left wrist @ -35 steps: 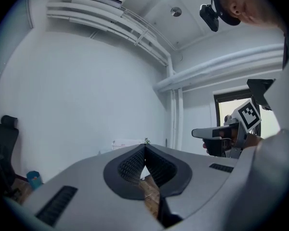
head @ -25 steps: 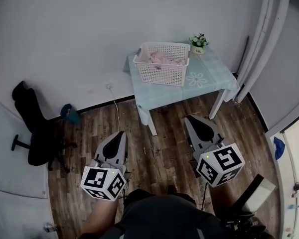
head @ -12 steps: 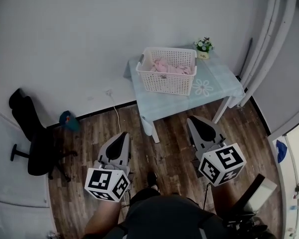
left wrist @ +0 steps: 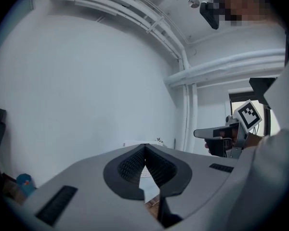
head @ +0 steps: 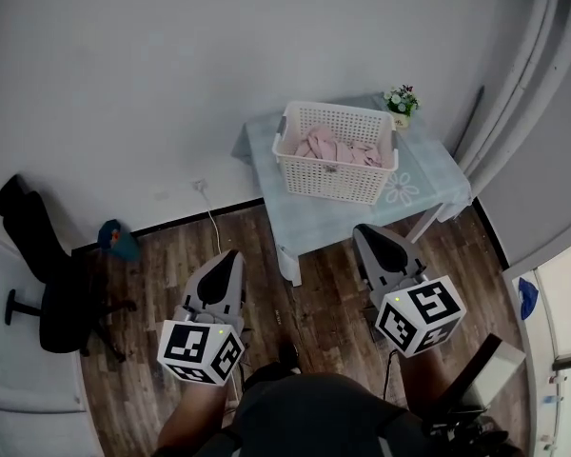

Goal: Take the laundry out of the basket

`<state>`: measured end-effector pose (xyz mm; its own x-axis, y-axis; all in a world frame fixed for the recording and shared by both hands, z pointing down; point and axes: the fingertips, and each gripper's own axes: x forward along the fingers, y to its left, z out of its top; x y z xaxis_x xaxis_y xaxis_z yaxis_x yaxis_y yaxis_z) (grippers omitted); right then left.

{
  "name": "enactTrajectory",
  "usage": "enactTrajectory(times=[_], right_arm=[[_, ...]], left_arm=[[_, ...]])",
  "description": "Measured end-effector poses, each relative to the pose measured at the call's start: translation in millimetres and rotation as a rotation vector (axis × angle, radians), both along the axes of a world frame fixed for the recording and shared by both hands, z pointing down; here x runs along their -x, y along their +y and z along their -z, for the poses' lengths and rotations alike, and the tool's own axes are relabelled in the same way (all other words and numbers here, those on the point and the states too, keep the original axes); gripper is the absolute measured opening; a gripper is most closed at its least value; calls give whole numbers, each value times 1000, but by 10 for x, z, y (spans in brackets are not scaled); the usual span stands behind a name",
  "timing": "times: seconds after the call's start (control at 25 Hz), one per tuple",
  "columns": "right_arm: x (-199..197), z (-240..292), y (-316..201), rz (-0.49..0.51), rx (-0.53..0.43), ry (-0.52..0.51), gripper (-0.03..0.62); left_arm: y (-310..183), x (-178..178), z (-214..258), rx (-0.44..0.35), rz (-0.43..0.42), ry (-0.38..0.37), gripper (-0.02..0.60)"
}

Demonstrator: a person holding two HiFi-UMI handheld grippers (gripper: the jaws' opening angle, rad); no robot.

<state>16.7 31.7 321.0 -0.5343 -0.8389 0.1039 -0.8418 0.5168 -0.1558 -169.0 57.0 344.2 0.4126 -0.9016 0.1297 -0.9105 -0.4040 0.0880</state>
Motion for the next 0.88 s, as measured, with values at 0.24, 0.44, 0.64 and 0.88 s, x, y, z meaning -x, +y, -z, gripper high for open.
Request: enactTrajectory(times=[0.24, 0.44, 0.64, 0.88], right_arm=[[326, -23, -320, -22, 14, 26, 18], [476, -15, -524, -51, 13, 34, 18], [481, -53, -680, -70, 26, 41, 18], [229, -55, -1009, -103, 23, 35, 18]], left_arm=[[-379, 305, -52, 10, -24, 29, 9], [-607, 469, -37, 4, -47, 43, 9], [-821, 477, -65, 14, -71, 57, 9], [-1187, 257, -80, 16, -102, 58, 9]])
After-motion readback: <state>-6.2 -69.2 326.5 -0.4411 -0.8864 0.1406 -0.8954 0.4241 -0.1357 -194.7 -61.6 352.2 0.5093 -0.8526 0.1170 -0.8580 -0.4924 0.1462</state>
